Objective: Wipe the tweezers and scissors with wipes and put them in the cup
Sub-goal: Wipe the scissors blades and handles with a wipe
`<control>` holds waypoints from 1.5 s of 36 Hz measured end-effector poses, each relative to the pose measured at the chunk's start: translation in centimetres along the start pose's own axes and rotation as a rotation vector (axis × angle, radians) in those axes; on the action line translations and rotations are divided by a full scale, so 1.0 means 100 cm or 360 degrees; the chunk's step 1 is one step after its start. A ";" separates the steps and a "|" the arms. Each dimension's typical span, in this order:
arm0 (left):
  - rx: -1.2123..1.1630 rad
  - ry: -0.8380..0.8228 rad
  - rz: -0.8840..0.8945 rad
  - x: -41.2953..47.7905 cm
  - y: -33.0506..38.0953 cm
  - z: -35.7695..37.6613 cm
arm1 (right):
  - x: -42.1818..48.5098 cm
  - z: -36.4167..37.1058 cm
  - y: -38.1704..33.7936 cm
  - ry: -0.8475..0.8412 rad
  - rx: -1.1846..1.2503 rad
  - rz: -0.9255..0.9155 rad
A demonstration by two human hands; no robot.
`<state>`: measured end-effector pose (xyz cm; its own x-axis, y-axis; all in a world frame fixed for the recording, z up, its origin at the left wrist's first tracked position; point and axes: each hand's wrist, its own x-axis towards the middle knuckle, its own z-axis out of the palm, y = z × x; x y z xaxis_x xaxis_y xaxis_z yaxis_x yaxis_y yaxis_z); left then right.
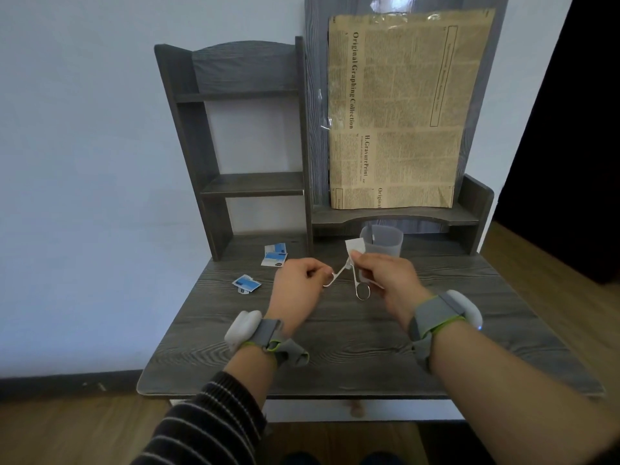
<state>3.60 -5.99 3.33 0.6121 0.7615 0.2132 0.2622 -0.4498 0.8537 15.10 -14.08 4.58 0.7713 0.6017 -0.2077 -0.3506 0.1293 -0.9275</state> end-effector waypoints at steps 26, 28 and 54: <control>-0.0197 0.0018 -0.0170 -0.001 -0.003 0.000 | 0.002 -0.006 -0.005 -0.0112 -0.0274 0.0001; -0.0180 0.0019 -0.0175 -0.001 -0.003 0.001 | 0.000 -0.003 -0.005 -0.0151 -0.0277 0.0000; -0.0292 -0.0014 -0.0194 -0.003 0.001 0.003 | 0.002 -0.007 -0.005 -0.0110 -0.0215 -0.0051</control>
<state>3.66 -6.42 3.14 0.5910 0.8005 0.0993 0.1954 -0.2615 0.9452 15.80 -14.60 4.78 0.7407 0.6525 -0.1596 -0.2481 0.0449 -0.9677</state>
